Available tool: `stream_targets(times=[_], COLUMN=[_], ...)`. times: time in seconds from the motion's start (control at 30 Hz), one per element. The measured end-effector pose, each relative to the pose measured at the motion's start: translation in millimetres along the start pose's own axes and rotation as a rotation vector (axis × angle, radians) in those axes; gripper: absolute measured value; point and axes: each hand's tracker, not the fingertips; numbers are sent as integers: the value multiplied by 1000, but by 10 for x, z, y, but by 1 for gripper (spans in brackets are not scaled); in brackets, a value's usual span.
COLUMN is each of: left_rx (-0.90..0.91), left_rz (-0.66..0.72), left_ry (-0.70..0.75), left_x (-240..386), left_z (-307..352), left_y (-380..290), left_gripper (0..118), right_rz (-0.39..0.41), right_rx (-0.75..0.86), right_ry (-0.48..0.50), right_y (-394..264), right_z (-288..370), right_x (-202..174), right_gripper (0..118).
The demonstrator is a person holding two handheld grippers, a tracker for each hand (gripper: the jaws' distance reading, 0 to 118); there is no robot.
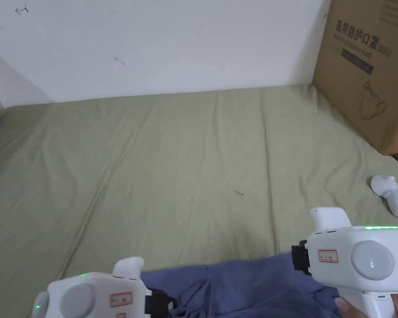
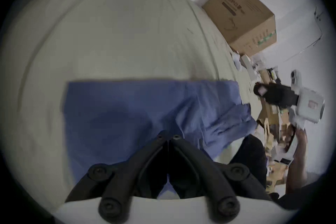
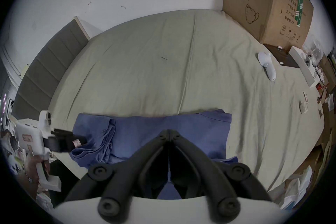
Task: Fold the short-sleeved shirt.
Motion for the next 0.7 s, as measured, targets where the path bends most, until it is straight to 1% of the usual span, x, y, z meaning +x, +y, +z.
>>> stream_targets(times=[0.13, 0.27, 0.37, 0.47, 0.6, 0.63, 0.7], left_rx=[-25, -27, -49, -84, 54, 83, 113], left_rz=[-47, -55, 6, 119, 196, 238, 285], left_ry=[-25, -28, -85, -180, -366, -409, -475], left_x=[265, 375, 312, 159, -230, -393, -733], left_z=[-305, -447, -489, -376, 229, 370, 627], left_y=[-76, -46, -26, 8, 28, 22, -15], left_gripper=[1, 1, 0, 1, 1, 6, 21], right_rz=[-10, -9, -8, -13, -15, -11, -3], right_rx=[-5, -12, -14, -14, 8, 10, 9], right_ry=[-11, -19, -19, -12, -7, -7, -8], right_y=[-8, -17, -21, -11, 18, 26, 37], right_z=[-8, -5, -7, -18, 17, 21, 24], right_x=[62, 68, 64, 59, 43, 36, 19], right_gripper=[0, 0, 0, 0, 0, 0, 0])
